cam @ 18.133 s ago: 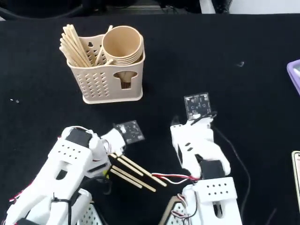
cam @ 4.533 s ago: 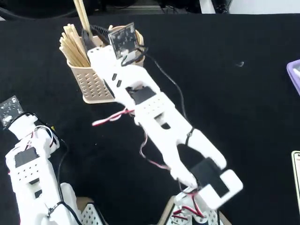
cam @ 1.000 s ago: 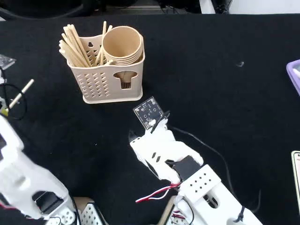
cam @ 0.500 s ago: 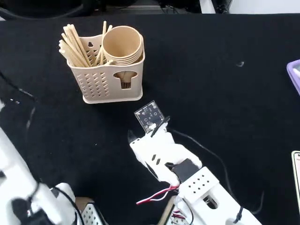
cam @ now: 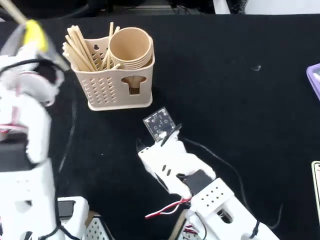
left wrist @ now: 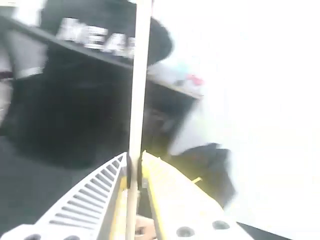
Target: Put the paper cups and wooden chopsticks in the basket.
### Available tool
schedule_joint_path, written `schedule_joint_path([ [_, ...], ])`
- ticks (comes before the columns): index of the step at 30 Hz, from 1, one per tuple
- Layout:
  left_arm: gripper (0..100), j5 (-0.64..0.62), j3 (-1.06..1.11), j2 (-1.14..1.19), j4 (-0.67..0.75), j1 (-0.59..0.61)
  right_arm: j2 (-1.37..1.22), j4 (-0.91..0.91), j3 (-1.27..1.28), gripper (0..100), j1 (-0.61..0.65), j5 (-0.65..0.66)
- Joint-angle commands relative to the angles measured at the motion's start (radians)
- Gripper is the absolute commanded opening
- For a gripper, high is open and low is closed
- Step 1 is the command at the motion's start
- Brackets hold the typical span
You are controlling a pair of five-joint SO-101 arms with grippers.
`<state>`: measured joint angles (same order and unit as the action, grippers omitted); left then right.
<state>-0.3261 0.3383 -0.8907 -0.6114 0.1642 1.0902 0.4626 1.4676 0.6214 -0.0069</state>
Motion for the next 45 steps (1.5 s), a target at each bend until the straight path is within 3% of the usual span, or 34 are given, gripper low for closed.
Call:
schedule_joint_path([
  [1,3,-0.014,0.117,-0.023,0.21,-0.047,0.025,-0.023,-0.004,15.9,-0.02,-0.002],
  [12,3,-0.014,0.239,0.132,0.529,-0.134,0.025,-0.023,-0.004,16.2,-0.02,-0.002],
  [19,3,-0.005,0.236,0.267,0.539,-0.127,0.025,-0.023,-0.004,16.2,-0.02,-0.002],
  [24,3,0.129,0.236,0.319,0.539,-0.136,0.025,-0.021,-0.004,16.0,-0.02,0.043],
  [30,11,0.127,0.234,0.327,0.531,-0.127,0.022,-0.021,-0.004,15.9,-0.02,0.063],
  [38,11,0.135,0.206,0.325,0.531,-0.127,0.022,-0.021,-0.004,15.9,-0.02,0.066],
  [41,9,0.135,0.205,0.259,0.482,-0.104,0.022,-0.021,-0.004,15.9,-0.02,0.066],
  [45,3,0.16,0.205,0.034,0.149,-0.088,0.022,-0.02,-0.004,15.9,-0.02,0.061],
])
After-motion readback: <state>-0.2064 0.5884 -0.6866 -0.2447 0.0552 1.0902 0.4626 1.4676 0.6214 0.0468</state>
